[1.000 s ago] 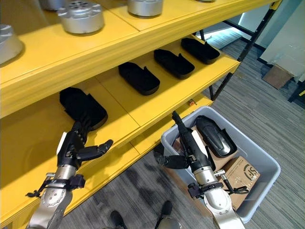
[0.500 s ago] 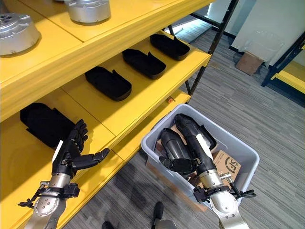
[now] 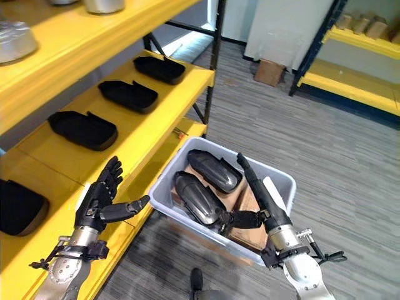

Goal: Move parts from the plastic box to the shelf.

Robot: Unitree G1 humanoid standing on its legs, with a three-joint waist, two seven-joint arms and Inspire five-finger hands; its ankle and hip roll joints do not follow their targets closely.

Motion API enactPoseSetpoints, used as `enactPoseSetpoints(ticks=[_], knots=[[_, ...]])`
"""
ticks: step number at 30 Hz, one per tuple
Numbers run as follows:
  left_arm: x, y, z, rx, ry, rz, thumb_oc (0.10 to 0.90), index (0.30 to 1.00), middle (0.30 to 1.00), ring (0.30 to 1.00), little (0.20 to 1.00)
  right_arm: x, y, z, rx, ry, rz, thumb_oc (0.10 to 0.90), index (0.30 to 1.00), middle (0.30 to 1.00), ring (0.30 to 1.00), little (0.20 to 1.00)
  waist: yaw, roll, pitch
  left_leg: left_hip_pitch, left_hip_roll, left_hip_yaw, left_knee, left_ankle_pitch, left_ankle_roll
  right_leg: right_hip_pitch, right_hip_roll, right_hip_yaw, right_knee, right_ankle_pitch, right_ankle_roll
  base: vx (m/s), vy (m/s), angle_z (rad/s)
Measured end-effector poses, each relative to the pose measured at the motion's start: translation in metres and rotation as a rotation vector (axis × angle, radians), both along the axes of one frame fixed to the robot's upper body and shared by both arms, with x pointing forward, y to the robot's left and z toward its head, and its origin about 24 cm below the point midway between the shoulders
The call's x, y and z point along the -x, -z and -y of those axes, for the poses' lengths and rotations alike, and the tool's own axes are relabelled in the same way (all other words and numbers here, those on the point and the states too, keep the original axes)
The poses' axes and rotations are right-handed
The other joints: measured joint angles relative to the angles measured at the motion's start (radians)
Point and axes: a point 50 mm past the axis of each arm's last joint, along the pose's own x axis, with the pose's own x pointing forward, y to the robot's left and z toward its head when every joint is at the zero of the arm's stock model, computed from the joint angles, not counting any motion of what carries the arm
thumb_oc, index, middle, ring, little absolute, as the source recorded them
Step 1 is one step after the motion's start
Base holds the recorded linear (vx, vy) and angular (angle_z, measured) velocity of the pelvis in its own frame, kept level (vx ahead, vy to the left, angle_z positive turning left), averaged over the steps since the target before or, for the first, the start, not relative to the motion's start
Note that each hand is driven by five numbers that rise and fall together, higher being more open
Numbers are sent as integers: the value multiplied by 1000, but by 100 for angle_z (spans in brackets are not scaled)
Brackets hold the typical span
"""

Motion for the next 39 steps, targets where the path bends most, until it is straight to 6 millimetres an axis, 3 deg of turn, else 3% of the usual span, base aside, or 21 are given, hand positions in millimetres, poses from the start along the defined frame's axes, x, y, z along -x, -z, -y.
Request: enactPoseSetpoints(ticks=[2, 3, 5, 6, 7, 13, 15, 18, 30, 34, 36, 37, 39], knots=[[-4, 5, 3, 2, 16, -15, 900, 1000, 1000, 1000, 1000, -1, 2, 0, -16, 9, 1, 900, 1000, 1000, 1000, 1000, 20, -10, 8, -42, -69, -132, -133, 54, -26, -8, -11, 39, 2, 0, 0, 110, 151, -67], [-3, 6, 3, 7, 10, -21, 900, 1000, 1000, 1000, 1000, -1, 1, 1, -6, 3, 2, 900, 1000, 1000, 1000, 1000, 30, 4, 15, -62, -71, -126, -128, 75, -19, -6, -10, 38, 1, 1, -1, 127, 209, -97], [-3, 12, 4, 36, -14, -40, 900, 1000, 1000, 1000, 1000, -1, 5, 0, -7, 5, -23, 900, 1000, 1000, 1000, 1000, 31, 63, 20, -66, -80, -169, -119, 105, 14, 13, 19, 100, 0, -6, 14, 126, 256, -104], [-4, 12, 4, 37, -13, -44, 900, 1000, 1000, 1000, 1000, -1, 6, -1, -12, 1, -26, 900, 1000, 1000, 1000, 1000, 31, 71, 18, -50, -84, -166, -124, 109, 20, 19, 19, 117, 1, -7, 22, 124, 280, -118], [-8, 8, 4, 52, -3, -31, 900, 1000, 1000, 1000, 1000, 0, 4, -3, -13, -9, -19, 900, 1000, 1000, 1000, 1000, 21, 90, 19, -31, -94, -145, -136, 152, 30, 23, 9, 140, 2, -17, 50, 146, 277, -89], [-9, -6, 1, 54, -10, 29, 900, 1000, 1000, 1000, 1000, 3, 1, -11, -28, -48, -12, 900, 1000, 1000, 1000, 1000, 8, 74, 14, 82, -168, 41, -234, 204, 100, 11, -115, 202, 17, -58, 124, 107, 185, -82], [-9, -7, -1, 52, -20, 33, 900, 1000, 1000, 1000, 1000, 4, 1, -15, -29, -73, -20, 900, 1000, 1000, 1000, 1000, 2, 66, 14, 106, -193, 73, -232, 201, 125, 25, -146, 204, 13, -45, 158, 82, 111, -39], [-7, -6, -2, 51, -22, 27, 900, 1000, 1000, 1000, 1000, 4, 2, -16, -31, -83, -25, 900, 1000, 1000, 1000, 1000, 3, 58, 11, 135, -200, 91, -232, 188, 134, 52, -154, 204, -1, -50, 173, 49, 62, -17], [-7, -6, -1, 54, -23, 29, 900, 1000, 1000, 1000, 1000, -3, -5, -18, -28, -88, 6, 900, 1000, 1000, 1000, 1000, -5, 55, 10, 169, -170, 96, -233, 159, 118, 72, -121, 210, 5, -60, 166, 2, 54, -5], [-7, -7, -4, 47, -53, 31, 900, 1000, 1000, 1000, 1000, -7, -8, -27, -18, -132, 17, 900, 1000, 1000, 1000, 1000, -3, 50, 8, 152, -170, 137, -232, 169, 126, -25, -100, 241, 129, -87, 180, -122, 20, -30], [-9, -9, -4, 47, -57, 39, 900, 1000, 1000, 1000, 1000, -8, -8, -31, -19, -145, 19, 900, 1000, 1000, 1000, 1000, -4, 44, 8, 149, -173, 149, -229, 168, 129, -38, -113, 249, 139, -95, 181, 21, -64, -18], [-9, -9, -4, 46, -57, 41, 900, 1000, 1000, 1000, 1000, -8, -7, -32, -11, -150, 17, 900, 1000, 1000, 1000, 1000, -3, 43, 8, 149, -173, 152, -228, 164, 135, -43, -121, 229, 136, -100, 171, 31, -146, -10], [-10, -11, -6, 46, -65, 49, 900, 1000, 1000, 1000, 1000, -8, -5, -35, 12, -163, 16, 900, 1000, 1000, 1000, 1000, 22, 44, 8, 149, -159, 169, -225, 166, 134, -45, -184, 92, 143, -118, 164, 8, -250, -17]])
